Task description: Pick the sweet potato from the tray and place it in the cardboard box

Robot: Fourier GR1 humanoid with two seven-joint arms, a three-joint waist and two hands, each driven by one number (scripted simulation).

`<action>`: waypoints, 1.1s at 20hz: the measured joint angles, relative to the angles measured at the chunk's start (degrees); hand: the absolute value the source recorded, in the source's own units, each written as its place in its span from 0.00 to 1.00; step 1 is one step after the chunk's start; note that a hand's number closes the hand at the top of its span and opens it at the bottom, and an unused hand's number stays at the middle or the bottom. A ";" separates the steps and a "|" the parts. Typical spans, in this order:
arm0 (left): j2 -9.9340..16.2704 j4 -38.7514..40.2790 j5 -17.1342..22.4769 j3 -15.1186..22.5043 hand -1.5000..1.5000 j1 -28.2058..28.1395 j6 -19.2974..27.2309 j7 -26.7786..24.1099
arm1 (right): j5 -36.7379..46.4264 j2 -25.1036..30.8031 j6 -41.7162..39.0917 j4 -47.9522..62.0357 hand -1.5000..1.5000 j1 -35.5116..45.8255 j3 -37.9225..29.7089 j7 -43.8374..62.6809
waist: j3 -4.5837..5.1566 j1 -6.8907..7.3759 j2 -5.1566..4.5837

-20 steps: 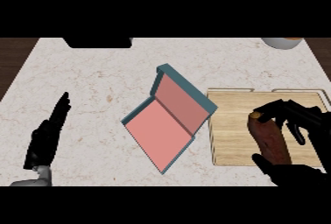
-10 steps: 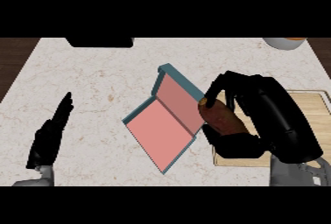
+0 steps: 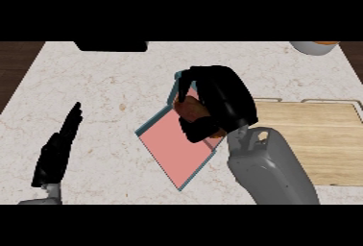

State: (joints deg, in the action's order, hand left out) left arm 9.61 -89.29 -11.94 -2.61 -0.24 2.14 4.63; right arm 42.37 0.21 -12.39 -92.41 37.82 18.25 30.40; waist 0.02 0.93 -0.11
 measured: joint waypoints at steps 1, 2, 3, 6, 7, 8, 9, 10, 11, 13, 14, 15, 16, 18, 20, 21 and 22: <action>-0.02 0.30 -0.10 -0.03 0.50 0.39 0.02 0.08 | -0.22 -0.04 1.41 3.22 1.00 1.40 0.45 0.00 | 0.00 0.07 -0.03; 0.42 0.54 0.48 -0.60 0.50 0.28 -0.57 -0.28 | -0.41 -0.08 2.86 5.69 1.00 2.11 1.59 0.21 | 0.00 0.12 -0.04; 0.32 0.52 0.32 -0.50 0.50 0.37 -0.53 -0.20 | -0.84 -0.11 4.38 8.24 1.00 3.05 2.53 0.44 | 0.00 0.13 -0.04; 0.14 1.03 0.18 -0.49 0.50 0.81 -0.65 -0.24 | -3.14 -0.16 8.69 15.88 0.00 5.70 3.63 0.78 | 0.00 0.23 -0.08; 0.34 1.93 0.00 -0.84 0.50 1.73 -0.52 -0.14 | -4.16 -0.17 10.26 18.01 0.00 6.19 4.39 0.94 | 0.00 0.21 -0.10; 0.05 2.46 -0.49 -0.54 0.50 2.25 -0.25 -0.02 | -5.24 -0.18 12.00 20.26 0.00 6.93 5.00 0.75 | -0.01 0.20 -0.11; 0.09 2.04 -0.36 -0.64 0.50 2.06 -0.36 -0.01 | -6.11 -0.18 14.13 22.95 0.00 7.23 5.75 -0.08 | -0.01 0.35 -0.12; 0.01 2.46 -0.35 -0.78 0.50 2.62 -0.31 0.23 | -7.48 -0.19 16.10 24.12 0.00 7.44 7.59 0.33 | -0.02 0.33 -0.12; 0.12 2.14 -0.49 -0.73 0.50 2.37 -0.43 0.37 | -8.33 -0.19 17.42 26.63 0.00 8.20 7.38 -1.33 | -0.01 0.35 -0.12; 0.42 2.60 -0.11 -1.27 0.50 2.81 -0.86 0.10 | -11.44 -0.20 20.28 30.05 0.00 10.77 8.48 -1.94 | -0.02 0.42 -0.14; 0.16 1.73 -0.35 -0.95 0.50 2.13 -0.72 0.32 | -12.81 -0.20 21.99 30.81 0.00 11.00 9.19 -2.36 | -0.02 0.47 -0.11; -0.20 1.49 -0.73 -0.62 0.50 1.97 -0.37 0.40 | -14.07 -0.20 23.94 31.73 0.00 11.06 9.23 -3.65 | -0.02 0.55 -0.13; -0.32 1.34 -0.72 -0.41 0.50 2.31 -0.52 0.73 | -15.45 -0.20 26.05 32.67 0.00 11.24 9.08 -4.79 | -0.03 0.66 -0.18; -0.82 1.01 -0.90 -0.11 0.50 1.41 -0.21 0.45 | -17.36 -0.21 30.25 32.35 0.00 10.48 7.68 -6.83 | -0.04 0.63 -0.18; -0.48 0.77 -0.71 -0.54 0.50 1.35 -0.33 0.60 | -19.02 -0.21 33.96 32.00 0.00 10.48 5.33 -8.67 | -0.05 0.50 -0.16; -0.50 0.97 -0.80 -0.58 0.50 1.08 -0.22 0.11 | -20.21 -0.21 35.37 31.73 0.00 10.36 3.86 -9.68 | -0.06 0.39 -0.16; -0.25 1.40 -0.65 -1.03 0.50 1.29 -0.25 -0.16 | -21.53 -0.21 36.60 31.42 0.00 10.47 2.51 -10.56 | -0.05 0.30 -0.18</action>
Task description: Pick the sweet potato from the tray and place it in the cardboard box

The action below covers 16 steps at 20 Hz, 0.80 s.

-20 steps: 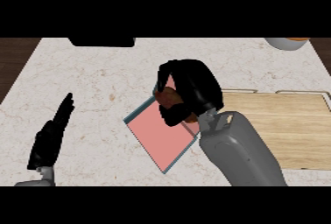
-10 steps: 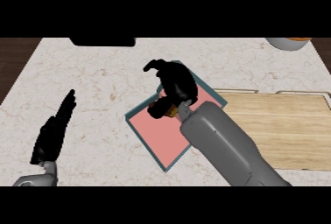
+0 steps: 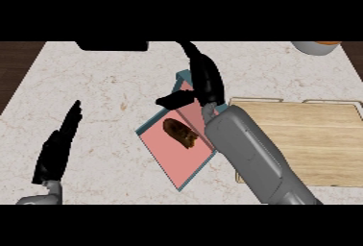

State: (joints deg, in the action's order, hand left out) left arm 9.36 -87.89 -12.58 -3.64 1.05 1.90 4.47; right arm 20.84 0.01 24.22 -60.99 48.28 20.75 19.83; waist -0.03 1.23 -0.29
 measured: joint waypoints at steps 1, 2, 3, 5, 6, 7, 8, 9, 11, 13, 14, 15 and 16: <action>-0.24 -0.18 -0.19 0.31 0.50 -0.07 0.08 0.00 | -1.55 0.00 1.22 -0.09 0.00 0.09 -1.20 -1.06 | -0.01 0.01 0.00; -0.46 -0.65 -0.47 0.59 0.50 -0.35 0.29 0.39 | -2.85 0.00 1.60 -0.71 0.00 -0.56 -2.63 -2.44 | -0.01 -0.16 0.05; -0.31 -1.17 -0.26 0.44 0.50 -0.46 0.10 0.71 | -4.51 0.22 1.72 -1.39 0.00 -1.38 -4.35 -4.15 | -0.02 -0.30 0.08; 0.21 -1.76 0.18 -0.23 0.50 -0.71 -0.20 1.01 | -7.70 0.75 1.54 -2.69 0.00 -2.63 -7.75 -6.63 | -0.02 -0.53 0.12; 0.30 -1.58 0.22 -0.33 0.50 -0.96 -0.34 0.69 | -8.89 1.21 1.53 -3.00 0.00 -2.92 -9.44 -7.47 | -0.02 -0.63 0.14; 0.36 -0.78 0.37 -0.67 0.50 -0.38 -0.34 0.64 | -9.83 1.74 1.47 -3.79 0.00 -3.80 -10.72 -8.44 | -0.01 -0.83 0.16; -0.04 -0.85 0.00 -0.35 0.50 -0.13 0.04 1.19 | -11.15 2.77 1.03 -4.49 0.00 -4.42 -12.46 -9.03 | -0.01 -1.00 0.18; 0.04 -0.91 0.06 -0.44 0.50 -0.06 -0.07 1.38 | -11.95 4.04 0.70 -5.69 0.00 -5.53 -13.77 -9.29 | -0.01 -1.19 0.24; -0.08 -1.30 0.07 -0.47 0.50 -0.30 0.00 1.48 | -13.65 6.58 -0.01 -7.31 0.00 -7.50 -16.70 -10.02 | 0.00 -1.35 0.30; 0.19 -1.68 0.24 -0.76 0.50 -0.72 -0.22 1.37 | -16.19 9.81 -1.94 -8.57 0.00 -9.86 -20.17 -11.51 | 0.00 -1.49 0.32; 0.37 -2.12 0.32 -0.88 0.50 -0.88 -0.40 1.57 | -17.40 11.05 -2.87 -9.47 0.00 -10.71 -21.65 -11.62 | -0.01 -1.49 0.33; -0.03 -2.94 -0.11 -0.31 0.50 -1.74 -0.16 1.63 | -18.98 12.71 -4.44 -9.62 0.00 -11.72 -23.50 -12.58 | -0.01 -1.43 0.34; -0.23 -3.51 -0.32 -0.04 0.50 -2.27 -0.09 1.88 | -20.20 13.90 -5.63 -10.42 0.00 -12.99 -24.87 -13.24 | -0.01 -1.44 0.35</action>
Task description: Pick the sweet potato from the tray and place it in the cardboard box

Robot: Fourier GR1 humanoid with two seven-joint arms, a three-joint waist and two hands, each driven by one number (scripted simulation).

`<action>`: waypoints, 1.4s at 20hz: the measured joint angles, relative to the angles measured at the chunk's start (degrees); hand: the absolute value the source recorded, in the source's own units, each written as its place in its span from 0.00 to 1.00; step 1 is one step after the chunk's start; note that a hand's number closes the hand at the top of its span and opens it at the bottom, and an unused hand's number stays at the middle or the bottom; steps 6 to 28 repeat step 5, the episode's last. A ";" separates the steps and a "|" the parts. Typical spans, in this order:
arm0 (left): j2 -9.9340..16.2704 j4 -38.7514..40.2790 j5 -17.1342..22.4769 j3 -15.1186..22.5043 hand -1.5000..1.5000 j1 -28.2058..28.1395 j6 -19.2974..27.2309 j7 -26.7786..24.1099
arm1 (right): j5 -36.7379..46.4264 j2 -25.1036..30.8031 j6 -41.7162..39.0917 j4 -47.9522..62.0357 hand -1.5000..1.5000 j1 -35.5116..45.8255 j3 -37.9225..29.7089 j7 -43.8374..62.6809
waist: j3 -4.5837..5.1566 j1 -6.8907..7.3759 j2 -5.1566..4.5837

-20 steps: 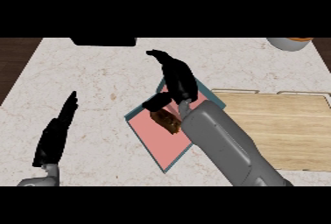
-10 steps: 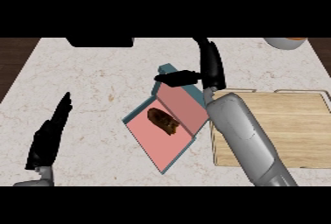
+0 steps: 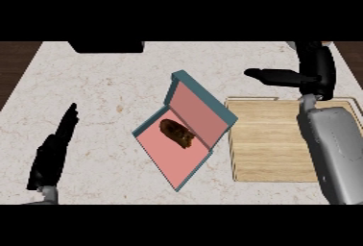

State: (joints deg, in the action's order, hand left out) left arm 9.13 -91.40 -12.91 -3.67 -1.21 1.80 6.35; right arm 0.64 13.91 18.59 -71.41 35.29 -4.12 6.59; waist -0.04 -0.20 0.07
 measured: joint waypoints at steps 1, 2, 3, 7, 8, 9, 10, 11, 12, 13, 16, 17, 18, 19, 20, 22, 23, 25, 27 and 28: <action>-0.19 1.03 -0.30 0.02 0.50 0.34 0.29 -0.56 | -1.38 1.56 -1.56 -1.25 0.00 -1.27 -1.38 -0.12 | 0.00 -0.20 0.00; -0.05 0.82 -0.04 -0.23 0.50 0.33 0.08 -0.52 | -2.84 3.04 -3.40 -1.09 0.00 -2.19 -2.99 -1.17 | 0.02 -0.13 -0.01; -0.34 0.90 -0.17 -0.02 0.50 0.40 0.21 -0.52 | -4.29 4.85 -5.44 -1.66 0.00 -2.71 -4.40 -1.14 | 0.00 -0.14 -0.02; 0.27 0.83 0.39 -0.84 0.50 0.43 -0.24 -0.60 | -7.30 8.67 -10.45 -0.79 0.00 -4.68 -7.57 -3.26 | 0.02 -0.09 -0.04; 0.27 0.83 0.39 -0.84 0.50 0.43 -0.24 -0.60 | -7.30 8.67 -10.45 -0.79 0.00 -4.68 -7.57 -3.26 | 0.02 -0.09 -0.04; 0.27 0.83 0.39 -0.84 0.50 0.43 -0.24 -0.60 | -7.30 8.67 -10.45 -0.79 0.00 -4.68 -7.57 -3.26 | 0.02 -0.09 -0.04; 0.27 0.83 0.39 -0.84 0.50 0.43 -0.24 -0.60 | -7.30 8.67 -10.45 -0.79 0.00 -4.68 -7.57 -3.26 | 0.02 -0.09 -0.04; 0.27 0.83 0.39 -0.84 0.50 0.43 -0.24 -0.60 | -7.30 8.67 -10.45 -0.79 0.00 -4.68 -7.57 -3.26 | 0.02 -0.09 -0.04; 0.27 0.83 0.39 -0.84 0.50 0.43 -0.24 -0.60 | -7.30 8.67 -10.45 -0.79 0.00 -4.68 -7.57 -3.26 | 0.02 -0.09 -0.04; 0.27 0.83 0.39 -0.84 0.50 0.43 -0.24 -0.60 | -7.30 8.67 -10.45 -0.79 0.00 -4.68 -7.57 -3.26 | 0.02 -0.09 -0.04; 0.27 0.83 0.39 -0.84 0.50 0.43 -0.24 -0.60 | -7.30 8.67 -10.45 -0.79 0.00 -4.68 -7.57 -3.26 | 0.02 -0.09 -0.04; 0.27 0.83 0.39 -0.84 0.50 0.43 -0.24 -0.60 | -7.30 8.67 -10.45 -0.79 0.00 -4.68 -7.57 -3.26 | 0.02 -0.09 -0.04; 0.27 0.83 0.39 -0.84 0.50 0.43 -0.24 -0.60 | -7.30 8.67 -10.45 -0.79 0.00 -4.68 -7.57 -3.26 | 0.02 -0.09 -0.04; 0.27 0.83 0.39 -0.84 0.50 0.43 -0.24 -0.60 | -7.30 8.67 -10.45 -0.79 0.00 -4.68 -7.57 -3.26 | 0.02 -0.09 -0.04; 0.27 0.83 0.39 -0.84 0.50 0.43 -0.24 -0.60 | -7.30 8.67 -10.45 -0.79 0.00 -4.68 -7.57 -3.26 | 0.02 -0.09 -0.04; 0.27 0.83 0.39 -0.84 0.50 0.43 -0.24 -0.60 | -7.30 8.67 -10.45 -0.79 0.00 -4.68 -7.57 -3.26 | 0.02 -0.09 -0.04; 0.27 0.83 0.39 -0.84 0.50 0.43 -0.24 -0.60 | -7.30 8.67 -10.45 -0.79 0.00 -4.68 -7.57 -3.26 | 0.02 -0.09 -0.04; 0.27 0.83 0.39 -0.84 0.50 0.43 -0.24 -0.60 | -7.30 8.67 -10.45 -0.79 0.00 -4.68 -7.57 -3.26 | 0.02 -0.09 -0.04; 0.27 0.83 0.39 -0.84 0.50 0.43 -0.24 -0.60 | -7.30 8.67 -10.45 -0.79 0.00 -4.68 -7.57 -3.26 | 0.02 -0.09 -0.04; 0.27 0.83 0.39 -0.84 0.50 0.43 -0.24 -0.60 | -7.30 8.67 -10.45 -0.79 0.00 -4.68 -7.57 -3.26 | 0.02 -0.09 -0.04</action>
